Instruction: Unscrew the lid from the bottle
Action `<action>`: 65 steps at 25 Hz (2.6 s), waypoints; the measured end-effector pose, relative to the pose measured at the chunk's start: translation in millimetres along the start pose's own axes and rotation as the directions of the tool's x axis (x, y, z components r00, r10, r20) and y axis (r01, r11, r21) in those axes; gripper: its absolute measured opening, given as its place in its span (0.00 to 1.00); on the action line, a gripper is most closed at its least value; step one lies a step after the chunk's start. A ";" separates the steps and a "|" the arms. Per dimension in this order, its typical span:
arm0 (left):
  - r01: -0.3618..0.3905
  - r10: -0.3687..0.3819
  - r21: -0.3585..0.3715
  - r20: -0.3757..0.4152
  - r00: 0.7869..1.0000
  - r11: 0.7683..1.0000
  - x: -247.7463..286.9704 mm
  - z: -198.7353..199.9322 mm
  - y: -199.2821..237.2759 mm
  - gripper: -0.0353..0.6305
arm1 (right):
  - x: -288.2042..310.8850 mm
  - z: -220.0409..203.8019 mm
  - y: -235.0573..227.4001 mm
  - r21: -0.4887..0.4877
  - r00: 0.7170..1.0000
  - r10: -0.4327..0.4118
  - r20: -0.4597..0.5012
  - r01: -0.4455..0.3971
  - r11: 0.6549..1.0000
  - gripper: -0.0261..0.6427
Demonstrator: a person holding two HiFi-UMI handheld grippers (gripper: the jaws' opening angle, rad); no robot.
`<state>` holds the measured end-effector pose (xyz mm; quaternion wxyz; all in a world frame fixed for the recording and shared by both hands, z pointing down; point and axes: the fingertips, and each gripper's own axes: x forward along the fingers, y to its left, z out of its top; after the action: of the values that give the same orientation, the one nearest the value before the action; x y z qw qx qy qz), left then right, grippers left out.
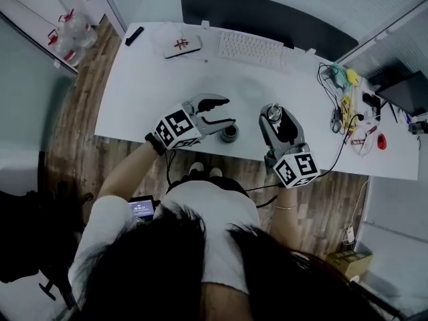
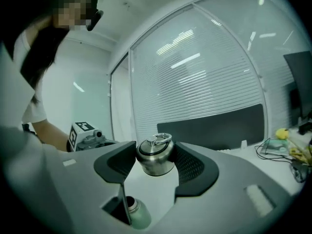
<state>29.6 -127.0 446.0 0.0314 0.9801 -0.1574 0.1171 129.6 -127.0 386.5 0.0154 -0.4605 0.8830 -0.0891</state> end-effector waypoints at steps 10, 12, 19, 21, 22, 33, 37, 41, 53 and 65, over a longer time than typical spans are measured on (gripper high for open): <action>-0.288 0.295 -0.087 0.079 0.952 0.954 -13.0 50.5 27.3 0.31 | -7.1 39.7 2.5 -0.090 0.990 -0.127 0.062 0.132 0.987 0.41; -0.324 0.332 -0.114 0.067 0.941 0.939 -14.7 50.4 27.3 0.28 | -8.6 41.4 4.0 -0.126 0.986 -0.155 0.061 0.162 0.979 0.41; -0.443 0.468 -0.191 0.113 0.877 0.876 -28.3 57.7 29.0 0.18 | -13.8 39.8 0.2 -0.162 0.976 -0.211 0.044 0.216 0.963 0.41; -0.477 0.507 -0.203 0.129 0.853 0.855 -36.0 60.6 31.6 0.15 | -15.1 38.7 -0.5 -0.157 0.976 -0.212 0.042 0.216 0.964 0.41; -0.491 0.522 -0.206 0.135 0.842 0.846 -39.8 62.3 33.5 0.14 | -15.4 37.1 -1.2 -0.154 0.976 -0.212 0.043 0.216 0.964 0.41; -0.549 0.573 -0.171 0.161 0.804 0.818 -57.5 69.7 47.0 0.14 | -15.4 30.7 -5.1 -0.140 0.976 -0.214 0.039 0.218 0.966 0.41; -0.550 0.576 -0.177 0.161 0.802 0.816 -59.6 67.9 48.9 0.14 | -13.0 30.0 -3.6 -0.141 0.977 -0.211 0.034 0.214 0.967 0.41; -0.551 0.576 -0.178 0.159 0.802 0.815 -61.4 66.4 48.7 0.14 | -11.8 28.1 -1.9 -0.137 0.978 -0.207 0.029 0.209 0.968 0.41; -0.548 0.571 -0.165 0.153 0.807 0.820 -62.7 64.4 47.8 0.14 | -9.2 25.2 1.8 -0.131 0.979 -0.203 0.022 0.204 0.970 0.41; -0.550 0.573 -0.166 0.155 0.805 0.818 -65.8 62.9 49.1 0.14 | -7.6 23.4 3.4 -0.131 0.980 -0.198 0.017 0.199 0.971 0.41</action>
<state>-32.9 -160.0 370.4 0.0350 0.8927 -0.4491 0.0142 133.8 -122.2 362.4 -0.0226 -0.5467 0.8365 -0.0305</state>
